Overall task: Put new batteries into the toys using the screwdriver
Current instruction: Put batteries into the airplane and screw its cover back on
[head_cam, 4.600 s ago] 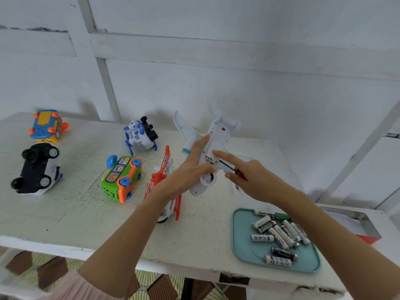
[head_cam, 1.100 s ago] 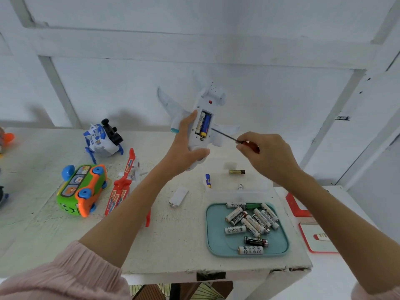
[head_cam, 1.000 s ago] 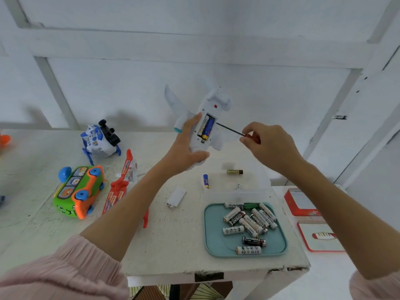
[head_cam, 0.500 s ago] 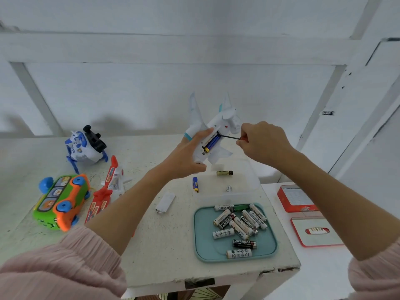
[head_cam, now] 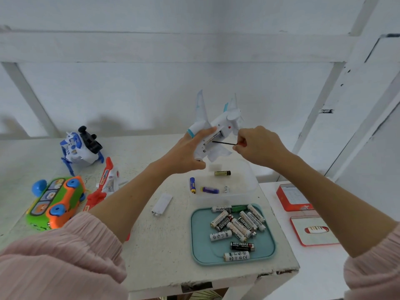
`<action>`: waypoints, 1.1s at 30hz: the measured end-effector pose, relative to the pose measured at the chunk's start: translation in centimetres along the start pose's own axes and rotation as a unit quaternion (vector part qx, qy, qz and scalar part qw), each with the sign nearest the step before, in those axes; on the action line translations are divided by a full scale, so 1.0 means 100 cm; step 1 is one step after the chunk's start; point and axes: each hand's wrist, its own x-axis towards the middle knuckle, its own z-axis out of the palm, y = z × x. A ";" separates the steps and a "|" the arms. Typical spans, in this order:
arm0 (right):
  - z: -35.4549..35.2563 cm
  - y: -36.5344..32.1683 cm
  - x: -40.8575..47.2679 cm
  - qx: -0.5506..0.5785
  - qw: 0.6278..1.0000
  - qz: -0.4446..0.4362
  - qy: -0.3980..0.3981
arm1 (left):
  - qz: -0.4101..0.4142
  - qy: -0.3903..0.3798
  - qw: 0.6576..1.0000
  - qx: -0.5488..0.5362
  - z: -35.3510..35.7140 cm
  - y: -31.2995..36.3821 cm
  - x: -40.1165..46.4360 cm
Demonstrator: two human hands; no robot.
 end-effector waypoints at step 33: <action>0.007 0.023 -0.006 0.140 0.981 -0.026 0.131 | -0.072 -0.021 0.970 -0.229 -0.008 0.012 0.001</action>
